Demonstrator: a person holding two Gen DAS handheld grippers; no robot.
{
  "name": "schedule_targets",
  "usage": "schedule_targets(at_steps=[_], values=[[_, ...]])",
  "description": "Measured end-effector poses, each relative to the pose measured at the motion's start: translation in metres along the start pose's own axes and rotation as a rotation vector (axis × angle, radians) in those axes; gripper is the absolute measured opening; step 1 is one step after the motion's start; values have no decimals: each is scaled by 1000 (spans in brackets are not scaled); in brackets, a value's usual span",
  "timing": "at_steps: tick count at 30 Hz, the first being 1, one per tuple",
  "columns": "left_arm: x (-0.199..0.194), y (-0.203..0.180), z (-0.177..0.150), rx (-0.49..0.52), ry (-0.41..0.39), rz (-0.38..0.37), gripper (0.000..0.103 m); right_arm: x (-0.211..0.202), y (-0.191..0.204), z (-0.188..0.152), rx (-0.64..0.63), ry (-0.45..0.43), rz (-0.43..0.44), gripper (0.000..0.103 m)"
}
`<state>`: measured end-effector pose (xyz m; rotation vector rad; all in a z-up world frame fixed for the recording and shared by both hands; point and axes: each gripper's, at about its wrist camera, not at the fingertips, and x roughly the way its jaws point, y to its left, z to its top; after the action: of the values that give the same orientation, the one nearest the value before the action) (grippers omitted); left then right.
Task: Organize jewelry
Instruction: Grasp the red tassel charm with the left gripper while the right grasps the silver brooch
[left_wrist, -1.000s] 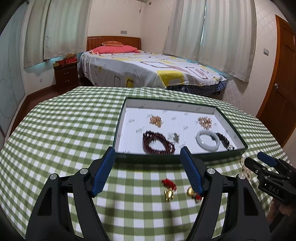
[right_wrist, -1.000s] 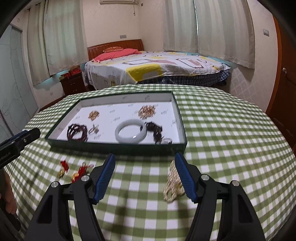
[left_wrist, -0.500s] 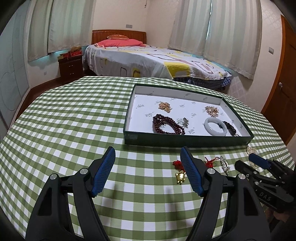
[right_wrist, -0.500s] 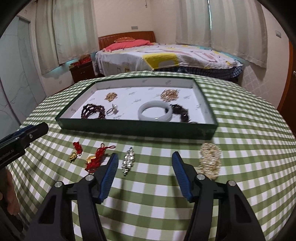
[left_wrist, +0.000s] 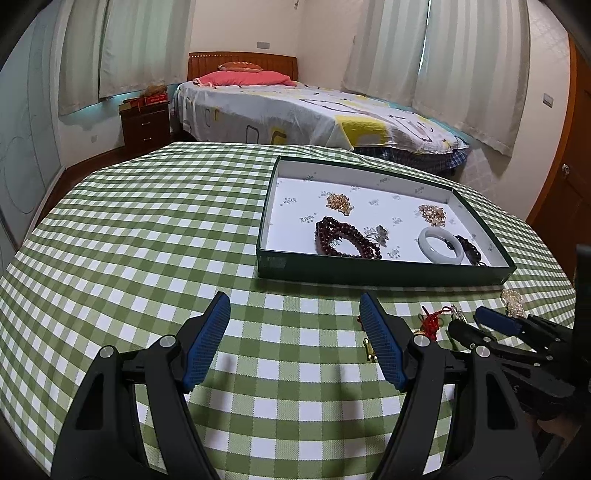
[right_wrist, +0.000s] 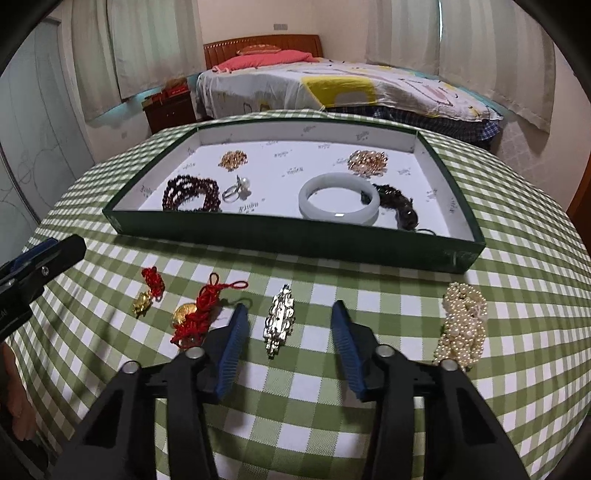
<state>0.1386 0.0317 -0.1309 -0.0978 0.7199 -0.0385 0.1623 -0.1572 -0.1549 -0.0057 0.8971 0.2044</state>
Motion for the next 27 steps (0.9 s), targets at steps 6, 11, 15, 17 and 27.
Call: schedule_targets(at_steps=[6,11,15,17,27], values=[[3,-3,-3,4,14,-6,71,-3,3,-3,-30,-2,-1,19],[5,-9,-6,20,26,-16,69,-5,0,-5,-20,-6,6,17],[8,-17,-7,36,38,-31,68,-9,-7,-8,-6,-11,4,17],[11,-23,-7,45,45,-40,62,-11,-12,-10,4,-16,2,17],[41,-47,-9,71,133,-82,46,-13,-30,-13,50,-26,11,17]])
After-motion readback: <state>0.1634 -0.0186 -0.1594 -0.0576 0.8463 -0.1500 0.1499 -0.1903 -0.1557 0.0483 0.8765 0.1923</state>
